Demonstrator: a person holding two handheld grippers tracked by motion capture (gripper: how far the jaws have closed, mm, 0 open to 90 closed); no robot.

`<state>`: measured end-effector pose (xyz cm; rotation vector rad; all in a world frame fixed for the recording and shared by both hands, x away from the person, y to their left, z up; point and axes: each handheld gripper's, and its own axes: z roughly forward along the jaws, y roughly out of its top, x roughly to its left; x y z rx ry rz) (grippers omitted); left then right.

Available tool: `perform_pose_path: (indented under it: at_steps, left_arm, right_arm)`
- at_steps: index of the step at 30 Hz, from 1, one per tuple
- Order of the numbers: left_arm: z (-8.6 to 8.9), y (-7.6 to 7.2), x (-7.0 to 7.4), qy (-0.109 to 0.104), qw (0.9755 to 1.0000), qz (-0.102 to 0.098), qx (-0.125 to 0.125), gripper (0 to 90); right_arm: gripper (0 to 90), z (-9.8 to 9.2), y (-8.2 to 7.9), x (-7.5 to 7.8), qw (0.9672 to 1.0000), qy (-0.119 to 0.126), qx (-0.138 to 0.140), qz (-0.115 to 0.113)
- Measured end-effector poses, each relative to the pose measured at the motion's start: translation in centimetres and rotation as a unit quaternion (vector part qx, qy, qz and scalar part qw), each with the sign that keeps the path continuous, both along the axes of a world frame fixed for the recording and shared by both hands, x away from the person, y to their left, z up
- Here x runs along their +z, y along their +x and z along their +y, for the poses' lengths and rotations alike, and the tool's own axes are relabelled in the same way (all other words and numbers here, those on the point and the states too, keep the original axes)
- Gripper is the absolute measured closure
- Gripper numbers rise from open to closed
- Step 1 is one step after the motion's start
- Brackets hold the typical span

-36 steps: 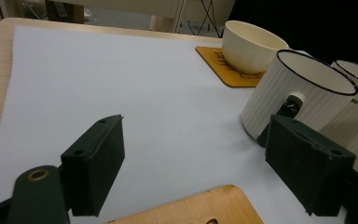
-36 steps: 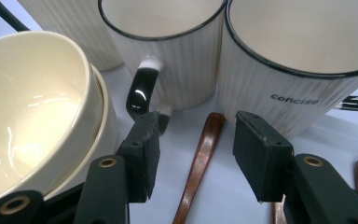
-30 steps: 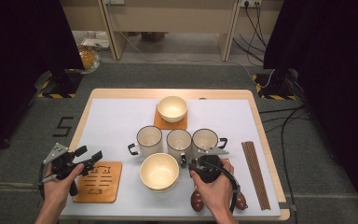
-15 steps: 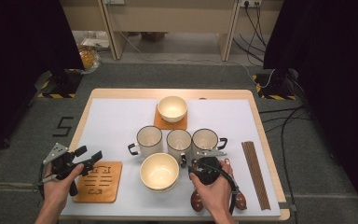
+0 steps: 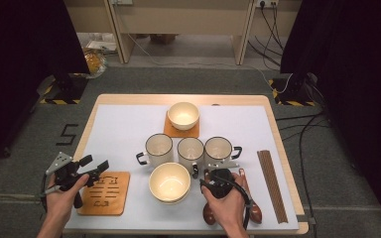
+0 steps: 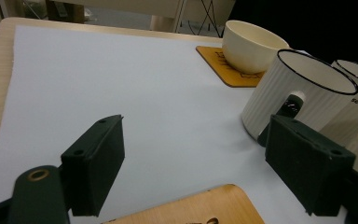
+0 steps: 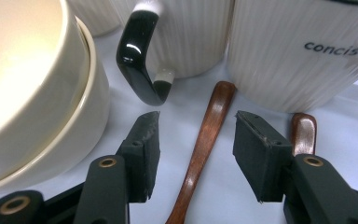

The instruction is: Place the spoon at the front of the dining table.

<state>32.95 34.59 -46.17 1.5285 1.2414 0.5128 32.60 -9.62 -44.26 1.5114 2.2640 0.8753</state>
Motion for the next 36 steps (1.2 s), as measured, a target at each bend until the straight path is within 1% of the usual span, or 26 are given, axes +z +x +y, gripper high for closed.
perform_pose_path:
  at_steps: [7, 13, 16, 26, 36]
  left_arm:
    - [0.0, 0.0, 0.0, 0.0, 1.0, 0.0, 0.0, 19.0]
    - [0.0, 0.0, 0.0, 0.0, 1.0, 0.0, 0.0, 19.0]
    - [0.0, 0.0, 0.0, 0.0, 1.0, 0.001, 0.0, 19.0]
    - [0.0, 0.0, 0.0, -0.001, 1.0, 0.001, 0.0, 19.0]
    - [0.0, 0.0, 0.0, -0.001, 1.0, 0.001, 0.0, 19.0]
  right_arm:
    - [50.8, 0.0, 0.0, -0.2, 1.0, 0.001, -0.001, 0.003]
    - [52.4, -0.1, 0.0, -0.6, 0.9999, -0.004, -0.001, 0.009]
    - [53.5, -0.1, 0.1, -0.8, 0.9999, -0.009, 0.004, 0.011]
    - [55.9, 0.0, 0.0, -1.4, 0.9995, -0.013, 0.001, 0.028]
    - [59.2, 0.1, 0.0, -2.0, 0.999, -0.021, 0.007, 0.039]
